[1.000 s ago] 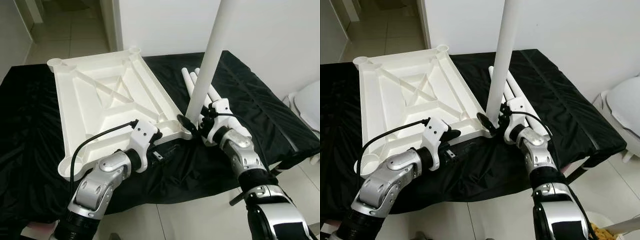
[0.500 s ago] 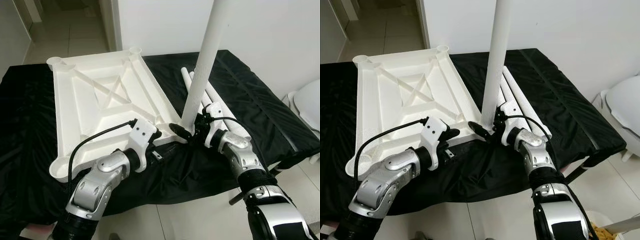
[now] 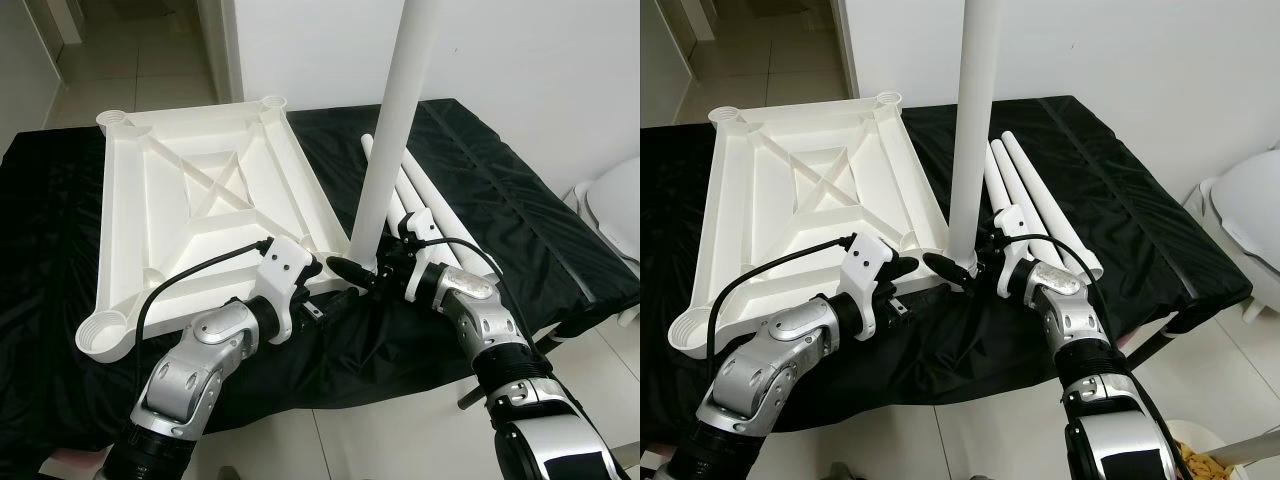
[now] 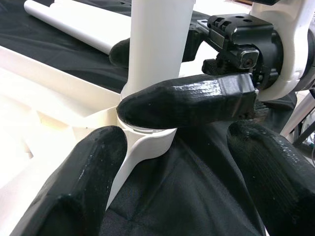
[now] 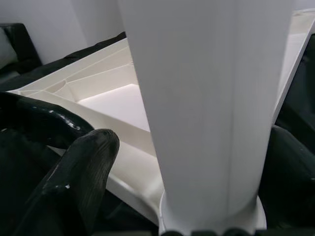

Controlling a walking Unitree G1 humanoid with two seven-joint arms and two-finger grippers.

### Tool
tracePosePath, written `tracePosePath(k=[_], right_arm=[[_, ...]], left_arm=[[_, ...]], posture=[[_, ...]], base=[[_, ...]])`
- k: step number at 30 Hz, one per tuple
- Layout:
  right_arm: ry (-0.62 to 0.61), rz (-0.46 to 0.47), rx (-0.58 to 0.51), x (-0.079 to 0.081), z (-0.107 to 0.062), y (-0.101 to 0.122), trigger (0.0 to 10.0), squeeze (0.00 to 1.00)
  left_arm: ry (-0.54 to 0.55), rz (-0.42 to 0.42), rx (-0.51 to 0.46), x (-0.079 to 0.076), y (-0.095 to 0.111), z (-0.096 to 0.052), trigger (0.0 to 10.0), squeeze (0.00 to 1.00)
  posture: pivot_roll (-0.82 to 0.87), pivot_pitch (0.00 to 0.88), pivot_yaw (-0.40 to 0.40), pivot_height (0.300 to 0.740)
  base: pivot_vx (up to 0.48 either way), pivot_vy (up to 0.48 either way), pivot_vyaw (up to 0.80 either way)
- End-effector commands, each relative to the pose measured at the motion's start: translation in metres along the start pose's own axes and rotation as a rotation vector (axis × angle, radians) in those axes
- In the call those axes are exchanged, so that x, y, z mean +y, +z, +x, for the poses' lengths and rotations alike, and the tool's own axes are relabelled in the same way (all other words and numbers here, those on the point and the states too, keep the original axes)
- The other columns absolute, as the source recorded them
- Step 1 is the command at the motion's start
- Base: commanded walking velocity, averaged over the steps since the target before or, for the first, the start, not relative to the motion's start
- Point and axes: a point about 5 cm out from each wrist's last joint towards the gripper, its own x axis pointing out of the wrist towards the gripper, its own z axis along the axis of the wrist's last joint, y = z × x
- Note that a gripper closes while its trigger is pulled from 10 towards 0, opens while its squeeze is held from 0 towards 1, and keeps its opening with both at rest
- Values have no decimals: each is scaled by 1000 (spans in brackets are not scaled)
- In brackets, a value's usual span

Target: Building children table

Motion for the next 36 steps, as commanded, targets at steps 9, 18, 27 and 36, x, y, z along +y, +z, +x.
tracePosePath(k=[9,18,27,36], right_arm=[[-102,-11,1,-7,1,-5,10000,0],[-70,15,4,-4,1,-8,10000,0],[-96,3,5,-11,2,-6,0,0],[-113,9,6,-10,-1,-9,0,0]], left_arm=[[-53,-19,54,-5,-11,-5,10000,0],[-12,-9,80,0,-18,-14,10000,0],[28,5,34,8,-6,-13,10000,0],[42,10,10,10,-1,-13,10000,0]], posture=[[-51,51,-3,740],[-39,51,-6,740],[-33,39,-13,740],[-36,29,-19,740]], base=[[0,0,0],[0,0,0],[0,0,0],[0,0,0]])
